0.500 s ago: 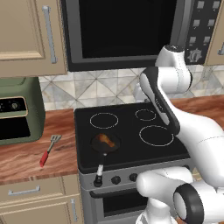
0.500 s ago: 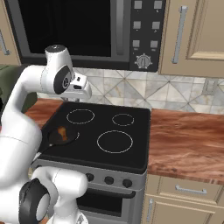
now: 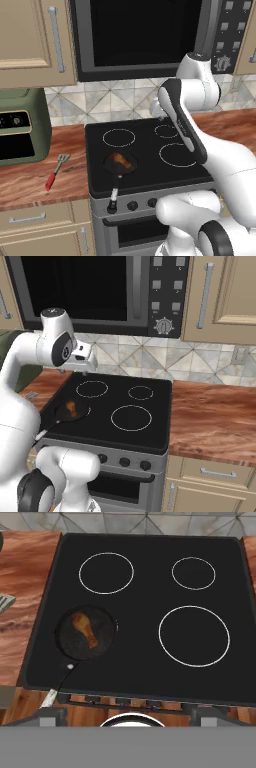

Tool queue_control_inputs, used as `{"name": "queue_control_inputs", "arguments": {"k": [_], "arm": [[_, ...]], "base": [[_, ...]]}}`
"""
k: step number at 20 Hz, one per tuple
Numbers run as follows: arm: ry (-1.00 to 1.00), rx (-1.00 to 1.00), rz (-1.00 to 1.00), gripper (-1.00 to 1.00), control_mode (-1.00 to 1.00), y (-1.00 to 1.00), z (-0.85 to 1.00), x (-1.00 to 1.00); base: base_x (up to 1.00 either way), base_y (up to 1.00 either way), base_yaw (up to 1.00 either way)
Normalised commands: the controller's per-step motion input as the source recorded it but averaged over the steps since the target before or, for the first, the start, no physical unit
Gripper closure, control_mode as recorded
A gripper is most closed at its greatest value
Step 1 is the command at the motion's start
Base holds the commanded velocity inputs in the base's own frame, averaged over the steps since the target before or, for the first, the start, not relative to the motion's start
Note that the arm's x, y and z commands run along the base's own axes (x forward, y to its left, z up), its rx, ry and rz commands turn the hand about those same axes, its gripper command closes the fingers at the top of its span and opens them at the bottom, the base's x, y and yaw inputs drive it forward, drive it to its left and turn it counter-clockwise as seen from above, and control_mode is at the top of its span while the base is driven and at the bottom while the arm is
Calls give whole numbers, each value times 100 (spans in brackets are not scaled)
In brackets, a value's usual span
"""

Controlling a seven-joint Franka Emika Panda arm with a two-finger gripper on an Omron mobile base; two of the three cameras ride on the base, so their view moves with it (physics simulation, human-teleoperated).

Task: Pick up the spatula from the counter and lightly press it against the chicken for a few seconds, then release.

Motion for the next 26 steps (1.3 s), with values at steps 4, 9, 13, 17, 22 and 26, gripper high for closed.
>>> {"name": "queue_control_inputs", "arguments": {"k": [4, 9, 13, 17, 22, 26], "arm": [[-1, 0, 0, -100, -100, 47, 0, -53], [0, 1, 0, -100, -100, 49, 0, -52], [0, 1, 0, -100, -100, 35, -1, -36], [0, 2, 0, -100, -100, 41, -7, -24], [0, 2, -1, -100, -100, 60, -7, -25], [0, 4, -1, -100, -100, 59, -4, -29]], "base": [[0, 0, 0], [0, 0, 0], [0, 0, 0], [0, 0, 0], [0, 0, 0], [0, 0, 0]]}}
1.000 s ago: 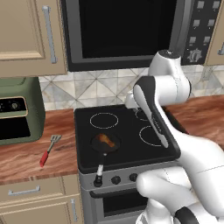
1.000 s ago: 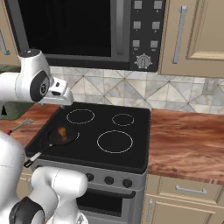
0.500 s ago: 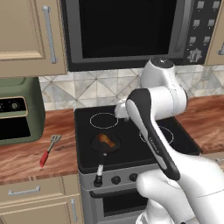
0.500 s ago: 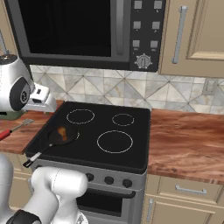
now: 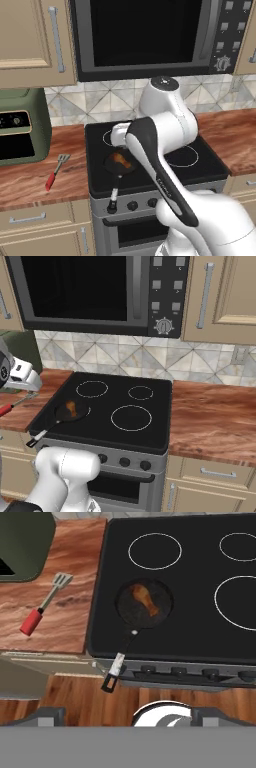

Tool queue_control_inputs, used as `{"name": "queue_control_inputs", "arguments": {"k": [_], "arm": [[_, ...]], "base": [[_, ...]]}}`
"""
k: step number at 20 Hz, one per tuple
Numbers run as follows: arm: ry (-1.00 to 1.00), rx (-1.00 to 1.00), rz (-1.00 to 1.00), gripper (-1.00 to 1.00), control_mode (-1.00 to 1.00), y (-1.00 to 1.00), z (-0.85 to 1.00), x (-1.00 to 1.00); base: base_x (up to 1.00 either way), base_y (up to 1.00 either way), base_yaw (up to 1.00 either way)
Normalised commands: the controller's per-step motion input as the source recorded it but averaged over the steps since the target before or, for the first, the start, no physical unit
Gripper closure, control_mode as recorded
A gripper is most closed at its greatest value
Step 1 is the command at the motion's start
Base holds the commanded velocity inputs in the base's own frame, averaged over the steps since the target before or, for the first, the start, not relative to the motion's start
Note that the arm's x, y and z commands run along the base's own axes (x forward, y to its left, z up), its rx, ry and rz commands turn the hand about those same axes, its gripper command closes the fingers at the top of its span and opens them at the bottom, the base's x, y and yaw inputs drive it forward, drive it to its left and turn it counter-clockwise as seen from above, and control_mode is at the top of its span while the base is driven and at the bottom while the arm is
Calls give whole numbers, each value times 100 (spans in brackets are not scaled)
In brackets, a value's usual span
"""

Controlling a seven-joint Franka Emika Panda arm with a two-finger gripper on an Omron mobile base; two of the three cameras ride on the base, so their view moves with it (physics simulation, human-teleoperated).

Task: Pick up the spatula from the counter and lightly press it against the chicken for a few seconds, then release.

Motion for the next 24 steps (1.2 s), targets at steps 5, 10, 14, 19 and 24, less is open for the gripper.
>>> {"name": "queue_control_inputs", "arguments": {"k": [5, 10, 14, 19, 24], "arm": [[0, 1, 0, -100, -100, 48, -9, -19], [0, -8, 0, -100, -100, 36, -20, -1], [0, 3, 0, -100, -100, 31, -22, 0], [0, 4, 0, -100, -100, 30, -26, 0], [0, 10, 1, -100, -100, 24, -5, 0]], "base": [[0, 0, 0], [0, 0, 0], [0, 0, 0], [0, 0, 0], [0, 0, 0]]}}
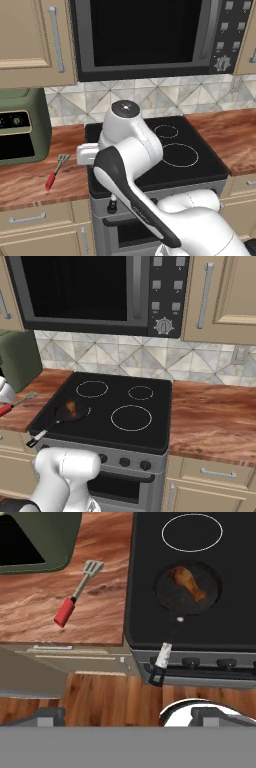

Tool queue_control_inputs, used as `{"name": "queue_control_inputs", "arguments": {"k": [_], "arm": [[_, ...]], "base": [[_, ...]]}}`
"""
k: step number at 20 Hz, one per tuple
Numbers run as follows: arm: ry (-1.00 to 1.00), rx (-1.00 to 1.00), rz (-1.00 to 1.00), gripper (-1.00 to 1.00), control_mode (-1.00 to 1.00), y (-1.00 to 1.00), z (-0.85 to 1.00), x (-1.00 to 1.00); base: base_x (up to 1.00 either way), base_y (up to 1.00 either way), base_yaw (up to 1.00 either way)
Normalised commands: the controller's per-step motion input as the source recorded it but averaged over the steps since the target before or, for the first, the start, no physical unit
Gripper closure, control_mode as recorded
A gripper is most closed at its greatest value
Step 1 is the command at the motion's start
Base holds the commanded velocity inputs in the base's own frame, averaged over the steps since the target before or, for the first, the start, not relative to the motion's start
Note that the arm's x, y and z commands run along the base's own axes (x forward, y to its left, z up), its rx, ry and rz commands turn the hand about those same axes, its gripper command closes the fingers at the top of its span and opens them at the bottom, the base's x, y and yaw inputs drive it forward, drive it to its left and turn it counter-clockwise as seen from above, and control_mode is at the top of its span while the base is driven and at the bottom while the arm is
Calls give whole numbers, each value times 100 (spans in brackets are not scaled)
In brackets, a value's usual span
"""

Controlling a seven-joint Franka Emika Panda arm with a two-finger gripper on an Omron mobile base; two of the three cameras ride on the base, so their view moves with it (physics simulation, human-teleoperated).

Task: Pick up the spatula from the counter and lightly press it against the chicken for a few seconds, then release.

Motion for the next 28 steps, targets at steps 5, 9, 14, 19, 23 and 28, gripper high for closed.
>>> {"name": "queue_control_inputs", "arguments": {"k": [5, 9, 14, 19, 23, 28], "arm": [[0, 13, 2, -100, -100, 25, -7, 1], [0, 10, 1, -100, -100, 27, -9, 6], [0, 4, 0, -100, -100, 29, -15, 14], [1, 0, 0, -100, -100, 23, -10, 11], [3, 0, 0, -100, -100, 17, 0, 11], [3, 0, 0, -100, -100, 20, 0, 8]], "base": [[0, 0, 0], [0, 0, 0], [0, 0, 0], [0, 0, 0], [0, 0, 0], [0, 0, 0]]}}
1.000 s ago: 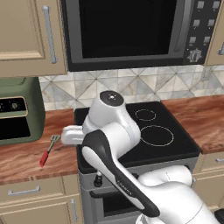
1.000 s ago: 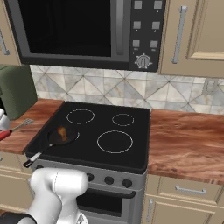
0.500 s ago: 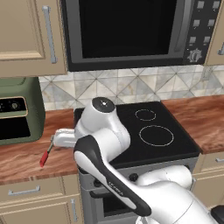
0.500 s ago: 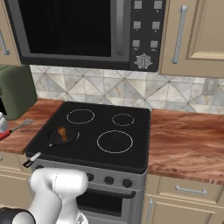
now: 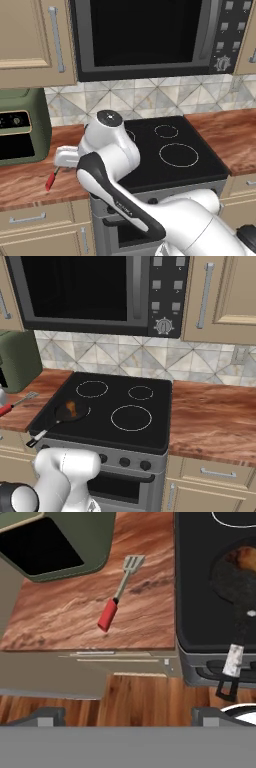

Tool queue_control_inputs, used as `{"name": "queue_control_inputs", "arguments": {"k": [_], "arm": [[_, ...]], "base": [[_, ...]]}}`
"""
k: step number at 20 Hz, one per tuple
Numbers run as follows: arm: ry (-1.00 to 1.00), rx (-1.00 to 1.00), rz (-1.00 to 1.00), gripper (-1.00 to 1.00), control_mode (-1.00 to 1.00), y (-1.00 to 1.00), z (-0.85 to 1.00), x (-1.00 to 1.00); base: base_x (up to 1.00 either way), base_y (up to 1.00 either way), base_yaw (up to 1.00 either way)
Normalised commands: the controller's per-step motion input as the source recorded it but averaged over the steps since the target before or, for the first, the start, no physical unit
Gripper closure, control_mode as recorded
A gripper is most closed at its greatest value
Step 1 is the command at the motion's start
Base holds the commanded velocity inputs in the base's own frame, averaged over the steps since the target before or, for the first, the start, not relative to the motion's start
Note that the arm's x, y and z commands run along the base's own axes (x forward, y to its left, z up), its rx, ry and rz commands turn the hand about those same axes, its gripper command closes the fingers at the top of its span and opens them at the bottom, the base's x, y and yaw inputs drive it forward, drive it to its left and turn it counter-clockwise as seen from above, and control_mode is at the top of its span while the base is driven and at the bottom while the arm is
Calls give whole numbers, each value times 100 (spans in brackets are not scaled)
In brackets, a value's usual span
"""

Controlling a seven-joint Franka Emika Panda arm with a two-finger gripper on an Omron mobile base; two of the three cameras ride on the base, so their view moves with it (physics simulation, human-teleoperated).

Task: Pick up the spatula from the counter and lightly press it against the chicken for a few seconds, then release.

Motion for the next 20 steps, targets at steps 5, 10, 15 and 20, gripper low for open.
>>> {"name": "queue_control_inputs", "arguments": {"k": [5, 10, 15, 20], "arm": [[2, -2, 0, -100, -100, 17, -5, 2], [1, -4, 0, -100, -100, 5, -17, 1], [0, -5, 0, -100, -100, 1, -17, 9], [0, 0, 0, -100, -100, 4, -3, 19]], "base": [[0, 0, 0], [0, 0, 0], [0, 0, 0], [0, 0, 0]]}}
